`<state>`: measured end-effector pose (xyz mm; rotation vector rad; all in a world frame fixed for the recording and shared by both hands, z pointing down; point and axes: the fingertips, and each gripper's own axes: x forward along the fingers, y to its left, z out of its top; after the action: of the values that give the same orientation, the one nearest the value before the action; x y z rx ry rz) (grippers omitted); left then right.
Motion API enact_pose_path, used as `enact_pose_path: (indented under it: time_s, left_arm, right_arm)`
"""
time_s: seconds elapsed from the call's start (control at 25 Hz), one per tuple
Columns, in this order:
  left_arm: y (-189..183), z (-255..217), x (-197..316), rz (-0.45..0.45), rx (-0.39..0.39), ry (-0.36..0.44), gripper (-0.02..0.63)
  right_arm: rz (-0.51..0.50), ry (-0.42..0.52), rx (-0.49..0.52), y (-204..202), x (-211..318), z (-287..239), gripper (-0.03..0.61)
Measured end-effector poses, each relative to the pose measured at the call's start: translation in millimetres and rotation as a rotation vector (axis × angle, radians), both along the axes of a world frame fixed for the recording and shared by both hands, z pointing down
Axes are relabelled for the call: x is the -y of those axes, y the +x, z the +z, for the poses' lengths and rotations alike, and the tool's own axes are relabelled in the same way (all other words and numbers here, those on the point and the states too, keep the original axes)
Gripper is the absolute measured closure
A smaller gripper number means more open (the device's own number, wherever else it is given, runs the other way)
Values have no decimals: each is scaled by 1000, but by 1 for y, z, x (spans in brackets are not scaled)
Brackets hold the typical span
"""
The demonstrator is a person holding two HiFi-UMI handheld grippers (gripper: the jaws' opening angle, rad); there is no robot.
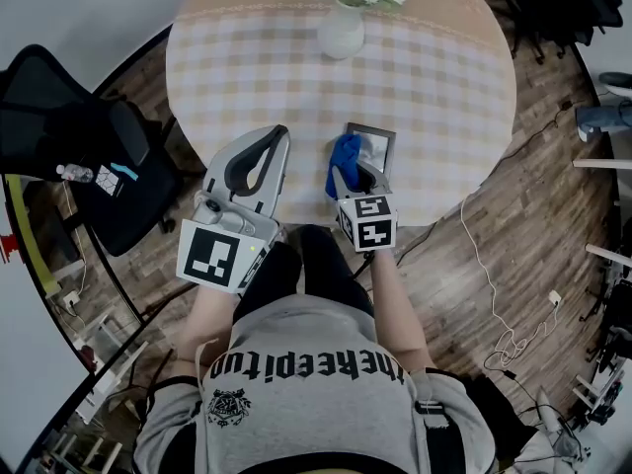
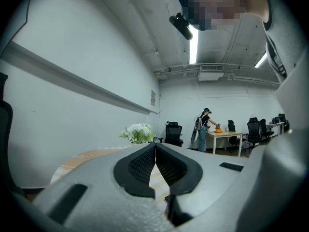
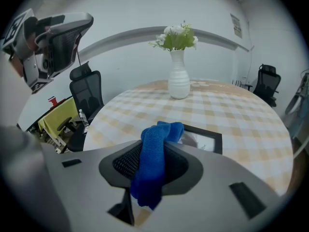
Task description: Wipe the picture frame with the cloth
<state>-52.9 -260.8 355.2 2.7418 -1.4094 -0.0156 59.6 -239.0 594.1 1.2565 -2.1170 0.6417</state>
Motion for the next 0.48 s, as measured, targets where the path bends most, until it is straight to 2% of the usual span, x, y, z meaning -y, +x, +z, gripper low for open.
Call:
enact_pose_path:
  time_s: [0.48]
  left_arm:
    - [6, -2, -6, 28, -2, 11, 597]
  right_arm:
    - [0, -14, -2, 5, -27, 5, 462]
